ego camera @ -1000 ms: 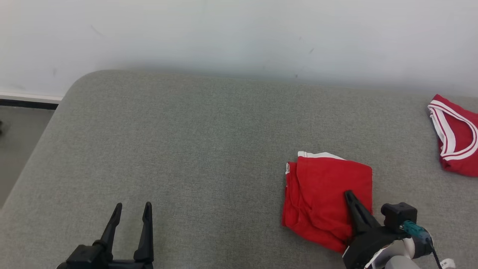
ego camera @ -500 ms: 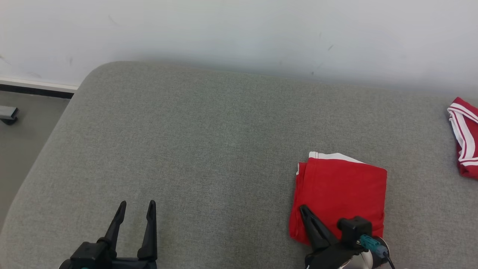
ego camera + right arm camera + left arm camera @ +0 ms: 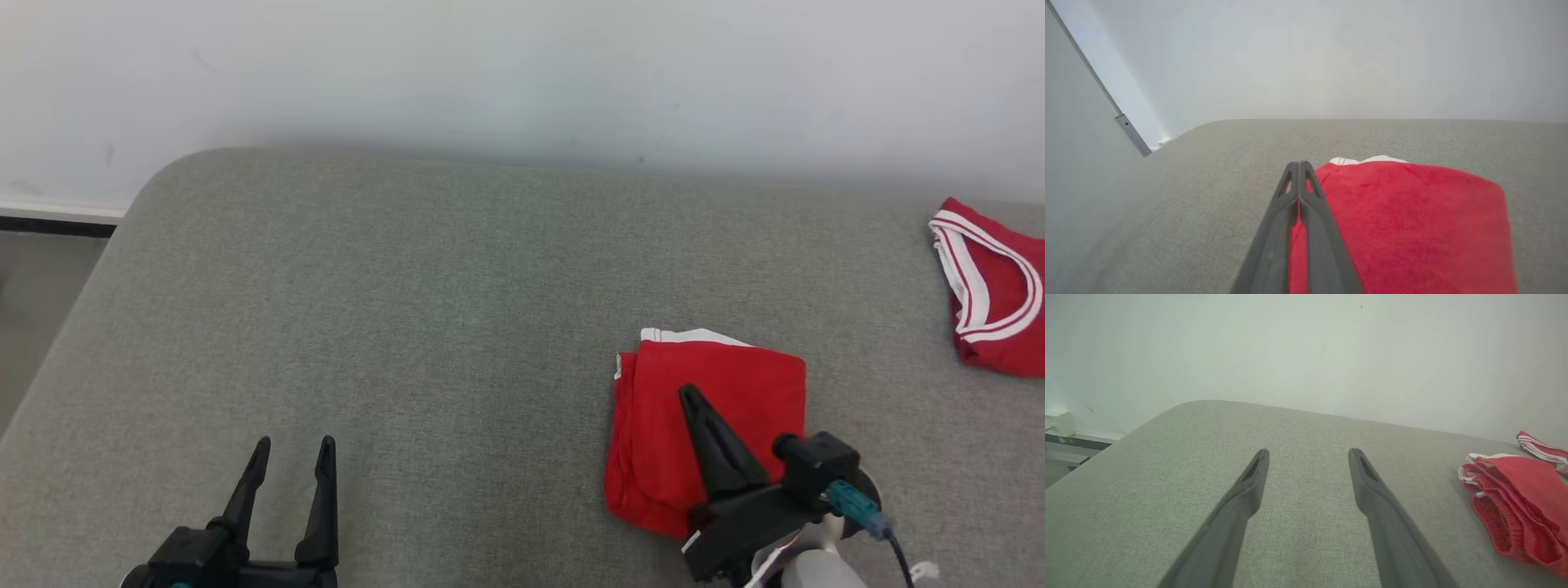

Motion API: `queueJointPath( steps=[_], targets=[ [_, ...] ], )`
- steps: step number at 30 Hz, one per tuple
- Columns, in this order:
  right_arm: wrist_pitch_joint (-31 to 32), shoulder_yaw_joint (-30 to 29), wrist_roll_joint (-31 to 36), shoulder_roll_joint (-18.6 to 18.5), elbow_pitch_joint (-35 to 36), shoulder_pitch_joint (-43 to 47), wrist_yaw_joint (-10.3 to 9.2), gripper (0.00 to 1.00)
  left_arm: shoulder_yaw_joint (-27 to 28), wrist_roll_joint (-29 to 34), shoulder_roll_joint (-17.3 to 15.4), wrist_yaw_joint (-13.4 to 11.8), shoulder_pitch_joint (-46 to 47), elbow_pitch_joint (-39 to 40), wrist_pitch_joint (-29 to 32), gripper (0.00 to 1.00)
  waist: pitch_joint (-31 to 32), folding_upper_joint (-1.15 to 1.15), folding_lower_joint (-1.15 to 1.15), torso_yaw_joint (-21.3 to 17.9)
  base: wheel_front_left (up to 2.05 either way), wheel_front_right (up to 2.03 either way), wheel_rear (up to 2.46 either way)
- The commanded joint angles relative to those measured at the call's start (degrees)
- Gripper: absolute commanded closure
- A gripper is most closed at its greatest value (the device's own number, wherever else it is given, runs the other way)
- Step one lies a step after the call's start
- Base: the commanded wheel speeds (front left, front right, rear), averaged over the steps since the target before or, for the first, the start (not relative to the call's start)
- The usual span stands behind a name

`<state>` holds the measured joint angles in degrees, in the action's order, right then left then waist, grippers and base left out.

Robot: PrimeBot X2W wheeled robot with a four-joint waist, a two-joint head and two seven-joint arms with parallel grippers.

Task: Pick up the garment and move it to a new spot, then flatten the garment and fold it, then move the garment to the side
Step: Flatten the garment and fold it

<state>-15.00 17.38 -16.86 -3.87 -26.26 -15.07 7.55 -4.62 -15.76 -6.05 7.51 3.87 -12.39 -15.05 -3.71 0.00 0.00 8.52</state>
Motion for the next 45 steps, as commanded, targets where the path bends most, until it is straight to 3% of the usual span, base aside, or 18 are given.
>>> queueJointPath(
  steps=[1, 15, 16, 18, 32, 45],
  targets=[
    [-0.20, -0.77, 0.42, -0.66, 0.91, 0.99, -0.16, 1.00, 0.24, 0.57, -0.28, -0.06, -0.08, 0.18, -0.17, 0.00, 0.56, 0.00, 0.00, -1.55, 0.00, 0.00, 0.00],
    [-0.14, -11.05, 3.59, -3.88, 11.00, 9.86, -0.16, 1.00, 2.76, 1.96, 0.06, -0.06, -2.85, 0.85, -0.16, 0.00, 3.24, 0.00, 0.00, -7.85, 0.00, 0.00, 0.00],
    [-0.14, -11.69, 4.04, -4.04, 11.87, 10.63, -0.16, 0.85, 2.81, 2.10, 0.10, -0.06, -3.01, 0.87, -0.16, 0.00, 3.35, 0.00, 0.00, -8.02, 0.00, 0.00, 0.00],
    [-0.13, -12.65, 4.61, -4.01, 13.27, 12.28, -0.16, 0.00, 2.65, 2.36, 0.08, -0.06, -3.28, 0.97, -0.16, 0.00, 3.51, 0.00, 0.00, -8.29, 0.00, 0.00, 0.00],
    [-0.13, -16.91, 6.25, -2.61, 18.41, 20.46, -0.16, 0.00, 3.47, 3.11, -1.05, -0.06, -5.27, 1.22, -0.16, 0.00, 4.85, 0.00, 0.00, -7.54, 0.00, 0.00, 0.00],
    [-0.13, -18.23, 6.91, -1.74, 19.16, 22.02, -0.16, 0.00, 4.09, 4.40, -1.93, -0.84, -7.73, 2.96, -0.17, 0.00, 5.46, 0.00, 0.00, -6.16, 0.00, 0.00, 0.00]
  ],
)
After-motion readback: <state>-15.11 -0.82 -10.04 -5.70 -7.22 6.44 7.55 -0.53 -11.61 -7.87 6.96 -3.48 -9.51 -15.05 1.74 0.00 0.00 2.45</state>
